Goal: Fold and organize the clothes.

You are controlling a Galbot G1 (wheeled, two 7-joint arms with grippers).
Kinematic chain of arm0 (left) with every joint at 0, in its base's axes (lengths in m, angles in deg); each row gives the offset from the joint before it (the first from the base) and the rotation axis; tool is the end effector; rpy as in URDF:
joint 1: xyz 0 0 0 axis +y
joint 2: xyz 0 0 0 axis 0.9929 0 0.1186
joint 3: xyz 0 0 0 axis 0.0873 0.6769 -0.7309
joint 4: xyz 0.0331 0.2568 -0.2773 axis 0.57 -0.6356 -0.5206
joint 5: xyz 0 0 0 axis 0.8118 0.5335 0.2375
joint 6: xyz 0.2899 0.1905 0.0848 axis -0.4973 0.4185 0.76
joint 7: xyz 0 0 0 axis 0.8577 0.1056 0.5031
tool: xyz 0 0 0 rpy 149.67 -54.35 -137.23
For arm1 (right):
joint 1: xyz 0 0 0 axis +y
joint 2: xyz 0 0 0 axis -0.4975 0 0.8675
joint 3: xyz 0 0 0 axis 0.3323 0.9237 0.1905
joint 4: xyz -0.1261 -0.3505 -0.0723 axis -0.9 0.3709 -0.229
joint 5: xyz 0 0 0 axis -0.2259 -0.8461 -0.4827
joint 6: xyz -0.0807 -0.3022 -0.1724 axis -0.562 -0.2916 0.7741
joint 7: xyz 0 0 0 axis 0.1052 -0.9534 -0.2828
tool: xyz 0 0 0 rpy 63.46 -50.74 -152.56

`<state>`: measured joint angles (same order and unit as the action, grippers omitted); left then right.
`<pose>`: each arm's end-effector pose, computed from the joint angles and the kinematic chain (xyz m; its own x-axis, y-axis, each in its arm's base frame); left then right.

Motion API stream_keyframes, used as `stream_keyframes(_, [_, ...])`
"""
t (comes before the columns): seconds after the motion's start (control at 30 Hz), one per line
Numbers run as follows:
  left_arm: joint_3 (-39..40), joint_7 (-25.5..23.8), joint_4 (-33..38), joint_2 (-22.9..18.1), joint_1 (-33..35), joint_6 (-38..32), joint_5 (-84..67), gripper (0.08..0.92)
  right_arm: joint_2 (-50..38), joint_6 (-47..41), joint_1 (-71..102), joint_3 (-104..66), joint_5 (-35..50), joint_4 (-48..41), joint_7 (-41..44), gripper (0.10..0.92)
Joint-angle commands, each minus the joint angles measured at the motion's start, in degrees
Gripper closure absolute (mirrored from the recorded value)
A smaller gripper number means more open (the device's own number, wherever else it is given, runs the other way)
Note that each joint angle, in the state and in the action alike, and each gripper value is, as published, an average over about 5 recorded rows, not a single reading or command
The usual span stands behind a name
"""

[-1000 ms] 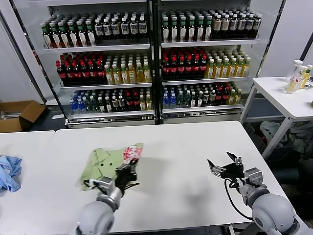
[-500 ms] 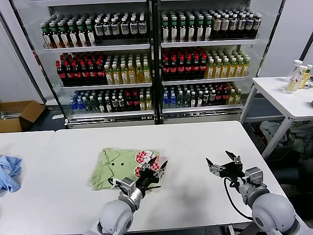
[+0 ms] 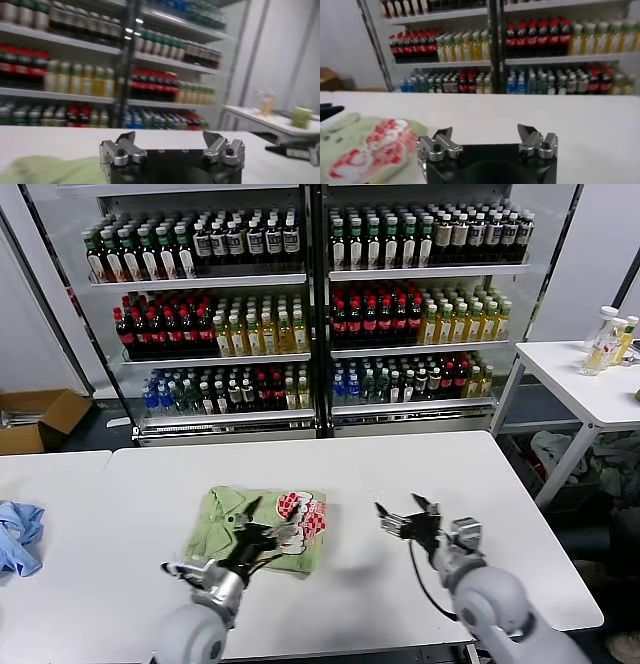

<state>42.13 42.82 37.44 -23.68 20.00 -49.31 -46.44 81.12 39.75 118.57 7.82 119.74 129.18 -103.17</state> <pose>0.2570 0.0147 -0.3188 -0.9396 0.3232 0.1127 0.2959 0.9325 -0.2068 0.3153 -0.0239 -0.2749 -0.8665 -0.3460 0.3598 -0.3161 0.9382 0.1409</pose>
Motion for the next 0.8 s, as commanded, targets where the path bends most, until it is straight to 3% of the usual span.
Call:
stream_keyframes(0.03, [-15.48, 2.55, 3.46, -0.02, 10.18, -2.86, -2.59, 0.177, 15.30, 1.22, -14.50, 14.22, 6.84, -17.70, -2.92, 0.203])
stream_keyframes(0.53, [-17.43, 3.16, 4.06, -1.60, 13.10, -4.87, -2.72, 0.177, 24.52, 2.99, -17.27, 14.36, 15.48, -30.21, -3.97, 0.214])
stream_keyframes(0.8, [-16.99, 3.23, 2.87, -1.19, 12.86, -5.10, -2.64, 0.177, 24.14, 5.51, -17.48, 15.31, 12.33, -30.72, -0.91, 0.423])
